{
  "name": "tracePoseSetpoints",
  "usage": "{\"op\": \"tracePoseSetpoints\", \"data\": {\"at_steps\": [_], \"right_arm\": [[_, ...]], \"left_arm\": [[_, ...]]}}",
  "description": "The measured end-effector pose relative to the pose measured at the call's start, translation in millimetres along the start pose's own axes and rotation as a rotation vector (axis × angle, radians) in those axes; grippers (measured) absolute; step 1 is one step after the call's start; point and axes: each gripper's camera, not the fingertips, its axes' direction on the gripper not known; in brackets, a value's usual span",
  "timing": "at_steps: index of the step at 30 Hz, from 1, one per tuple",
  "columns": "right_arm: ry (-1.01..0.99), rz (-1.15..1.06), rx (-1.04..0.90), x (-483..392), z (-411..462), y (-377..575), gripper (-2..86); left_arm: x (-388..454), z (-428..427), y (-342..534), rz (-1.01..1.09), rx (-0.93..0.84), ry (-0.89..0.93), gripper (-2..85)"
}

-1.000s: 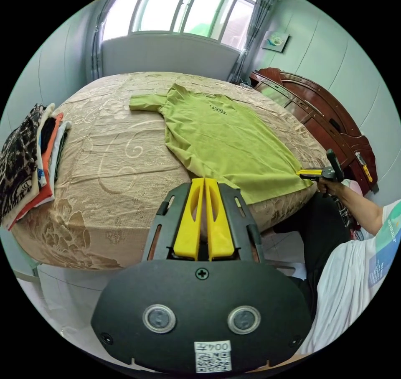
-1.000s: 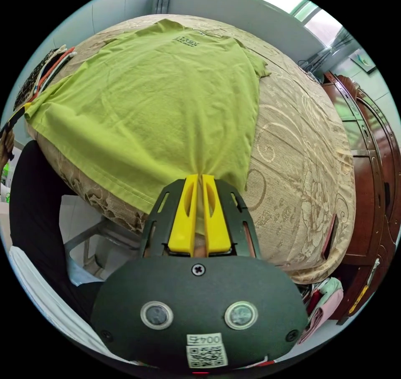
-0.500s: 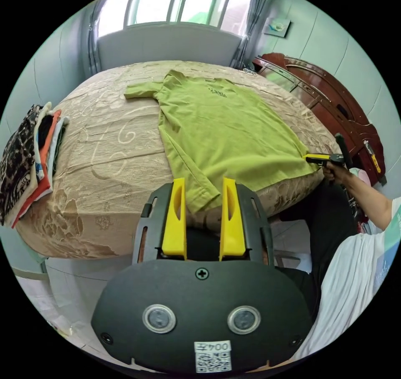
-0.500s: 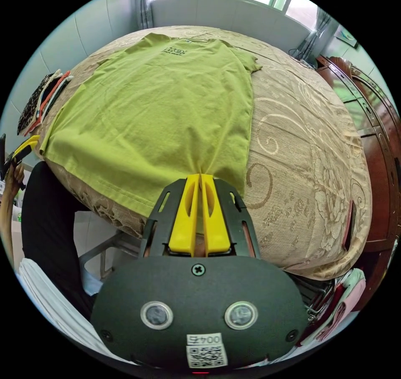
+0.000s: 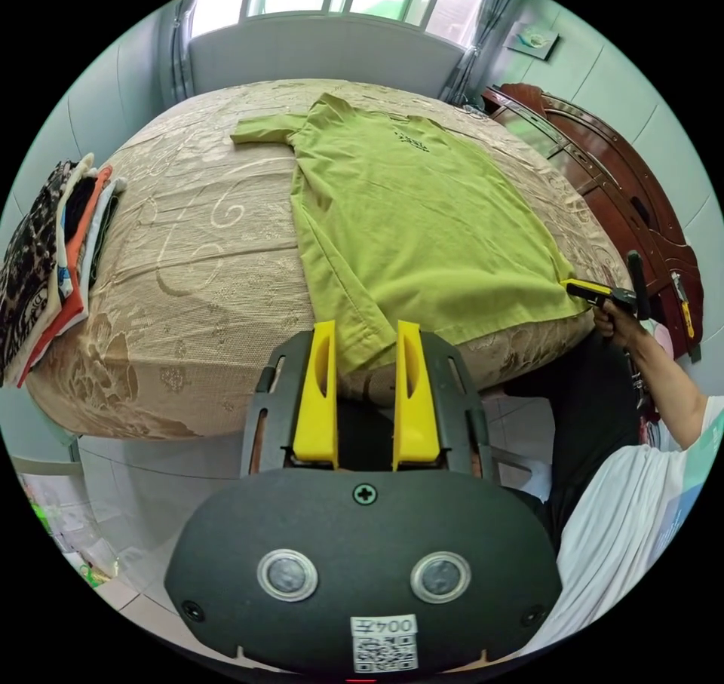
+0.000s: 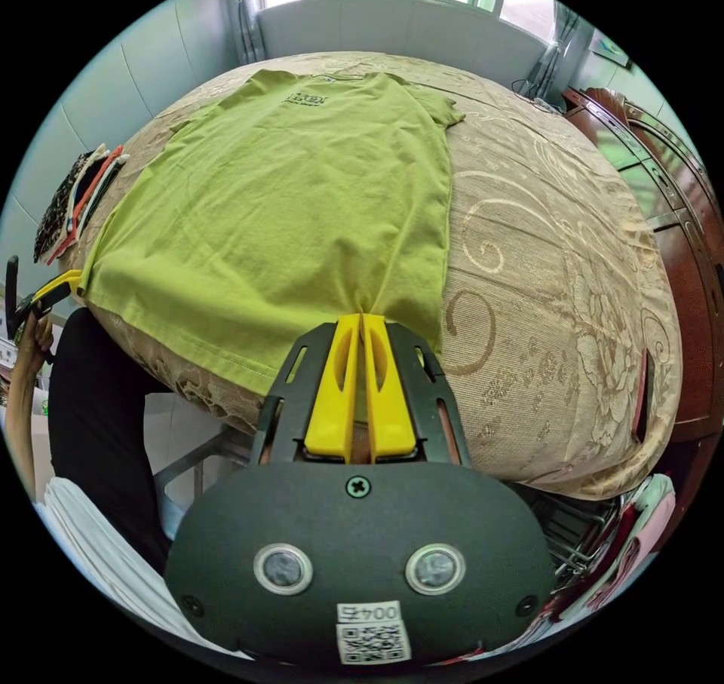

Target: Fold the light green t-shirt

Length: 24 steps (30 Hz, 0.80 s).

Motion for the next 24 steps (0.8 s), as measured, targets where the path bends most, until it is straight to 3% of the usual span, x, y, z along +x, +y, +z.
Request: {"op": "tracePoseSetpoints", "data": {"at_steps": [13, 16, 19, 24], "right_arm": [[-0.072, 0.092, 0.012, 23, 3, 14, -0.3], [-0.071, 0.089, 0.002, 23, 4, 14, -0.2], [-0.080, 0.094, -0.006, 26, 6, 15, -0.1], [-0.081, 0.092, -0.003, 25, 9, 14, 0.0]], "left_arm": [[-24, -22, 1, -0.086, 0.024, -0.011, 1.1], [-36, -20, 0, -0.112, 0.001, -0.017, 0.9], [-25, -45, -4, -0.100, 0.065, 0.100, 1.3], [34, -39, -12, 0.062, -0.012, -0.034, 7.2]]}}
